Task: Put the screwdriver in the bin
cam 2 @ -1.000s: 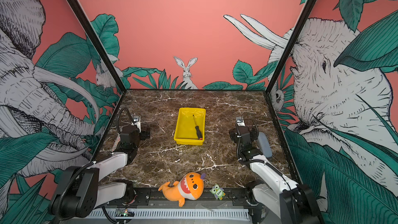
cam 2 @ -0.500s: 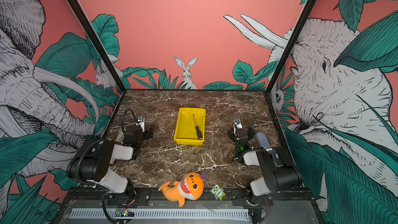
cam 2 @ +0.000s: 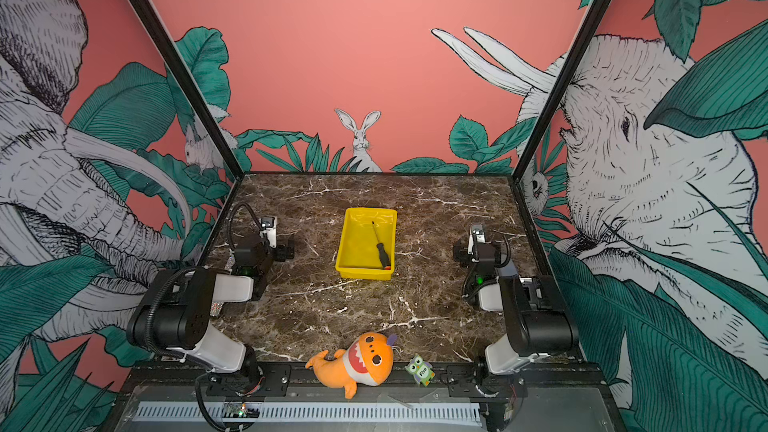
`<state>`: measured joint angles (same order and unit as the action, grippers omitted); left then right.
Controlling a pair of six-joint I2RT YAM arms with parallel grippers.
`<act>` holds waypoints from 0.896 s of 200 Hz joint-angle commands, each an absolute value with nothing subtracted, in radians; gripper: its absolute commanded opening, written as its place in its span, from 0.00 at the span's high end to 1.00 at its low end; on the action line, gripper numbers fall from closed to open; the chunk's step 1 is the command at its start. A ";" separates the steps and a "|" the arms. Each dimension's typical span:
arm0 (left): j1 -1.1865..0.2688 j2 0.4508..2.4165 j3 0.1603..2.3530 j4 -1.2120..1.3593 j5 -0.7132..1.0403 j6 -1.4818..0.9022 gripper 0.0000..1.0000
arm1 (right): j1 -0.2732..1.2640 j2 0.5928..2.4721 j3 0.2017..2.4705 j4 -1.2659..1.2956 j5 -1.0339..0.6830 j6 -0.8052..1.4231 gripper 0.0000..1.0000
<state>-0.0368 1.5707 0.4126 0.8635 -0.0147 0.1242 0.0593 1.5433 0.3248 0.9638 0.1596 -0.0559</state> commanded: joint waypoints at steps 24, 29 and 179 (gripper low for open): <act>-0.036 1.554 0.422 0.850 0.000 0.121 0.00 | 0.064 1.551 0.329 1.034 0.137 -0.030 0.01; -0.035 1.554 0.422 0.851 0.000 0.122 0.00 | 0.064 1.548 0.340 1.008 0.143 -0.028 0.01; -0.037 1.550 0.419 0.855 -0.002 0.120 0.00 | 0.057 1.549 0.375 0.941 0.092 -0.038 0.01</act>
<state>-0.0368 1.5707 0.4126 0.8612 -0.0139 0.1242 0.0616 1.5440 0.3710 0.9146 0.0963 -0.0334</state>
